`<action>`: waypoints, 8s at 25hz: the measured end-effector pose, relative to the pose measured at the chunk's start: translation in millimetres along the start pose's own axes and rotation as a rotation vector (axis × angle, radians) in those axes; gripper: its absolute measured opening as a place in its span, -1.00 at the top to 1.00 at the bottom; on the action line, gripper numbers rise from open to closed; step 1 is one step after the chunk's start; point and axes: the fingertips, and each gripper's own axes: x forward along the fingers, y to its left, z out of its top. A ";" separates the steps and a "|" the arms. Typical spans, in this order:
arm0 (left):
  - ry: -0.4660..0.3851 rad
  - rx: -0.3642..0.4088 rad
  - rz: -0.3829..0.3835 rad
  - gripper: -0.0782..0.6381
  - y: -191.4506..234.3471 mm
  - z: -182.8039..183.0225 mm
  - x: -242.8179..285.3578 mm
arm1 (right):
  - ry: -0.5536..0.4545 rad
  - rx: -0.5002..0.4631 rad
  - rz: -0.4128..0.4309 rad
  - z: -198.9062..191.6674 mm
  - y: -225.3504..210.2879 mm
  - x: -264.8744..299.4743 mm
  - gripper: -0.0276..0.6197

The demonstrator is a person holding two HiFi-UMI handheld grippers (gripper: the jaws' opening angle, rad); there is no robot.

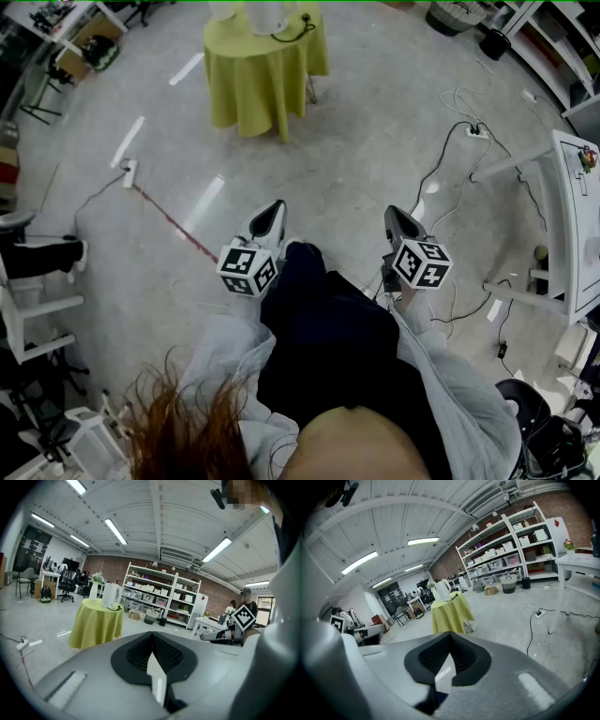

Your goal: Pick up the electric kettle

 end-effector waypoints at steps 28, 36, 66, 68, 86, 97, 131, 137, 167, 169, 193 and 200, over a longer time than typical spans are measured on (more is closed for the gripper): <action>-0.066 -0.092 -0.050 0.02 -33.9 -3.4 -31.0 | -0.059 -0.022 0.032 7.9 23.6 -32.7 0.91; -0.055 -0.082 -0.057 -0.16 -16.7 16.5 13.2 | -0.065 -0.011 0.031 37.2 10.5 0.1 0.91; -0.053 -0.084 -0.096 -0.21 143.1 126.8 216.4 | -0.104 -0.047 -0.027 207.1 -9.6 217.3 0.91; -0.041 -0.087 -0.097 -0.21 148.5 124.5 220.5 | -0.100 -0.046 -0.041 207.0 -11.5 223.1 0.91; -0.026 -0.142 -0.022 -0.21 179.5 119.0 255.8 | -0.030 -0.061 0.004 226.8 -24.1 281.8 0.91; -0.058 -0.123 0.040 -0.21 219.3 169.8 339.2 | -0.022 -0.088 0.073 299.8 -51.8 371.2 0.91; -0.061 -0.083 0.154 -0.21 278.0 227.3 539.1 | 0.135 -0.094 0.176 367.7 -124.2 522.8 0.91; -0.021 -0.065 0.170 -0.21 293.0 228.3 574.4 | 0.147 -0.107 0.169 392.2 -127.7 546.9 0.91; -0.011 0.131 0.214 0.57 321.3 249.6 623.4 | 0.221 -0.092 0.130 410.8 -132.6 607.6 0.91; -0.011 0.128 0.201 0.54 322.8 250.9 620.5 | 0.216 -0.092 0.134 409.9 -129.4 607.3 0.91; -0.037 0.148 0.178 0.50 315.2 287.6 585.2 | 0.107 -0.107 0.185 428.6 -109.5 593.7 0.91; -0.033 0.099 0.250 0.50 323.9 282.2 547.1 | 0.119 -0.115 0.221 419.3 -100.5 590.3 0.91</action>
